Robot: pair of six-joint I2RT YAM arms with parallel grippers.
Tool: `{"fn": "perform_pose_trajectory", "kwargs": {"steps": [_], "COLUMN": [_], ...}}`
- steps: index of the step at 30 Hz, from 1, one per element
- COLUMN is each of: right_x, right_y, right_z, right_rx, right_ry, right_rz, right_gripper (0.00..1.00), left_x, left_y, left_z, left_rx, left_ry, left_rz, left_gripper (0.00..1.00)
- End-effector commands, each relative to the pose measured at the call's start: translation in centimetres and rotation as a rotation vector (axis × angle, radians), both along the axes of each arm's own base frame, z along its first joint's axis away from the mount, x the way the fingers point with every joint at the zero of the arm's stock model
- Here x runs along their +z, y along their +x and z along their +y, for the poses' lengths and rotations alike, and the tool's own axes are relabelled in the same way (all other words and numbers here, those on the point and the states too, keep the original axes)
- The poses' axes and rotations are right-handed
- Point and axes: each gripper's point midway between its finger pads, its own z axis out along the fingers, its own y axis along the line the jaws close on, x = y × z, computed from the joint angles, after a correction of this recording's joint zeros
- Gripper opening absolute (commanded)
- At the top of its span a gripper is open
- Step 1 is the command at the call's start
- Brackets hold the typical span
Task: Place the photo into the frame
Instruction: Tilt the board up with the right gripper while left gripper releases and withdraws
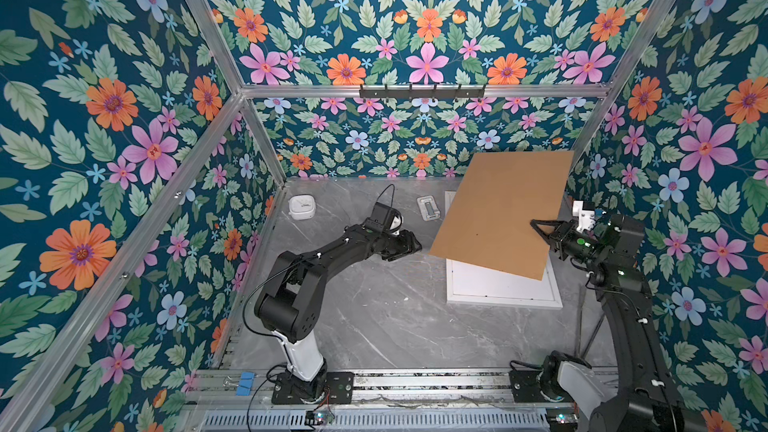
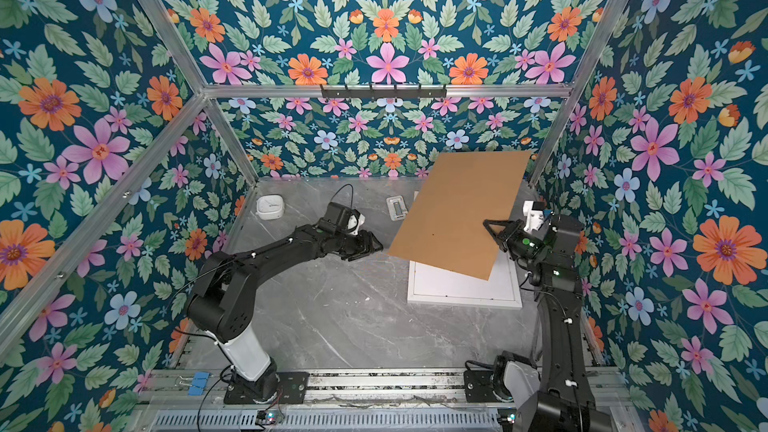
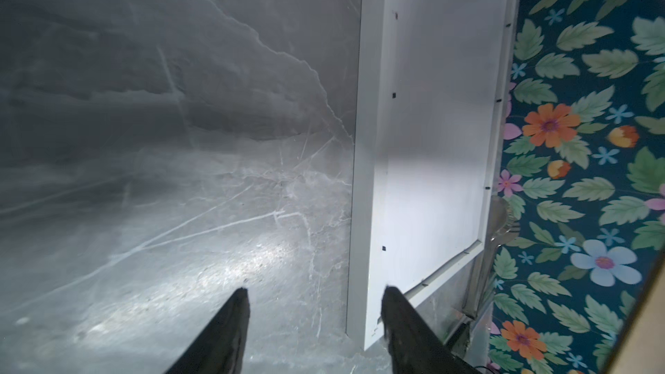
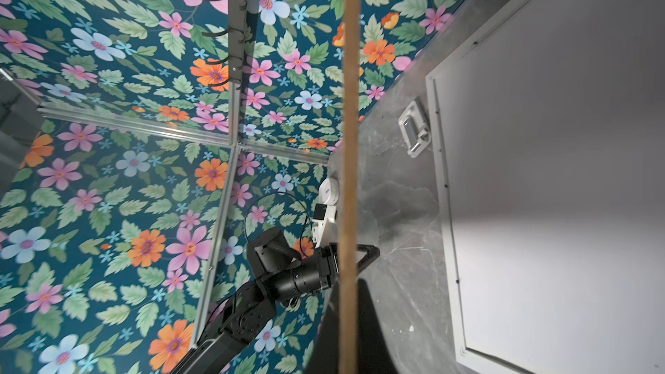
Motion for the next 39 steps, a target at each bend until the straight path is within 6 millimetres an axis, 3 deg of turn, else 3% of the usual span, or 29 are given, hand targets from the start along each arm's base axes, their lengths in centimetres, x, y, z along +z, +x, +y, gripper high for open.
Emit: {"fn": "perform_pose_trajectory", "kwargs": {"steps": [1, 15, 24, 32, 39], "right_x": [-0.3, 0.6, 1.0, 0.7, 0.7], "right_y": [-0.1, -1.6, -2.2, -2.3, -2.3], "right_z": [-1.9, -4.6, -4.6, -4.4, -4.2], "right_rx": [-0.123, -0.307, -0.314, -0.306, -0.296], "right_ry": [-0.108, -0.228, -0.245, -0.243, -0.236], "right_rz": [0.0, 0.013, -0.003, 0.003, 0.0], "right_gripper": [0.0, 0.0, 0.0, 0.0, 0.0], "left_x": [-0.6, -3.1, -5.0, -5.5, -6.9], "left_y": [0.6, 1.2, 2.1, 2.2, 2.2], "left_z": [-1.1, -8.3, -8.9, -10.2, -9.4], "left_rx": [0.028, -0.026, -0.01, -0.026, -0.015], "left_ry": [0.054, 0.125, 0.21, 0.222, 0.288], "left_rz": [-0.043, -0.09, -0.09, -0.095, -0.072], "left_gripper": [0.61, 0.59, 0.51, 0.51, 0.45]}}
